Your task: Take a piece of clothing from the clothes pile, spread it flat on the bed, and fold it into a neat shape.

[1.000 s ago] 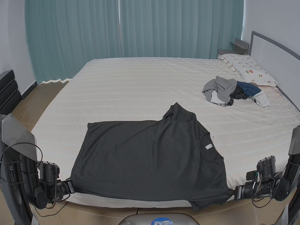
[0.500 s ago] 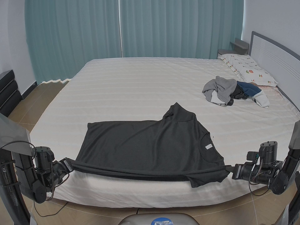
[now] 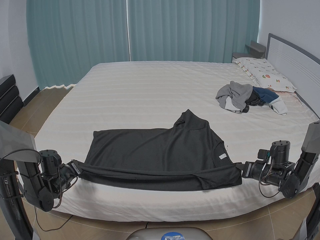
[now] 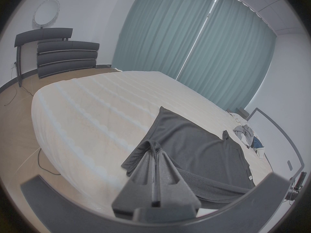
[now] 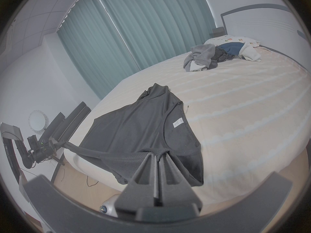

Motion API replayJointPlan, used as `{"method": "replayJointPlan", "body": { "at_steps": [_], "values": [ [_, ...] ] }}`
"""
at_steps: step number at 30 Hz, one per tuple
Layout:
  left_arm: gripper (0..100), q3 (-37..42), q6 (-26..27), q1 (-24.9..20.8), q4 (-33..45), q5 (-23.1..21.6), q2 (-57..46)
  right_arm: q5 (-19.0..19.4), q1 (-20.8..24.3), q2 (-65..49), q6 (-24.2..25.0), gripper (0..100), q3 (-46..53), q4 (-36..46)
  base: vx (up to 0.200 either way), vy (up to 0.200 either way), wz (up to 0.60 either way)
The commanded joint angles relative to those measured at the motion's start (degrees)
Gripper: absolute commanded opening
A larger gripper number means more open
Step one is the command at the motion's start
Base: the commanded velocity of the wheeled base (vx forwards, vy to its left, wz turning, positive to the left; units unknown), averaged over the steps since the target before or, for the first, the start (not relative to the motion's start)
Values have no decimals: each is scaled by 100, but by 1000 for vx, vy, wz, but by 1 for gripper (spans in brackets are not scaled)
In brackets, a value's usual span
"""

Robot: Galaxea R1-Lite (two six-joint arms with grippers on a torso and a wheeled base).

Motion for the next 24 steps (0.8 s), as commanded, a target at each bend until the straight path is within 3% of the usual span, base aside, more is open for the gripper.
{"method": "replayJointPlan", "body": {
  "at_steps": [1,10,17,24],
  "values": [
    [0,-316,-7,-9,27,0,247,1,-15,558,-1,0,-473,-11,0,0,0],
    [0,-853,-34,-44,440,0,414,-7,-15,1024,69,0,-1054,-11,0,0,0],
    [0,-1731,-491,-53,1460,8,405,-201,2,1349,271,0,-1440,-20,0,0,0],
    [0,-2022,-719,-53,1838,8,379,-254,2,1428,553,0,-1572,-81,0,0,0]
  ]
}}
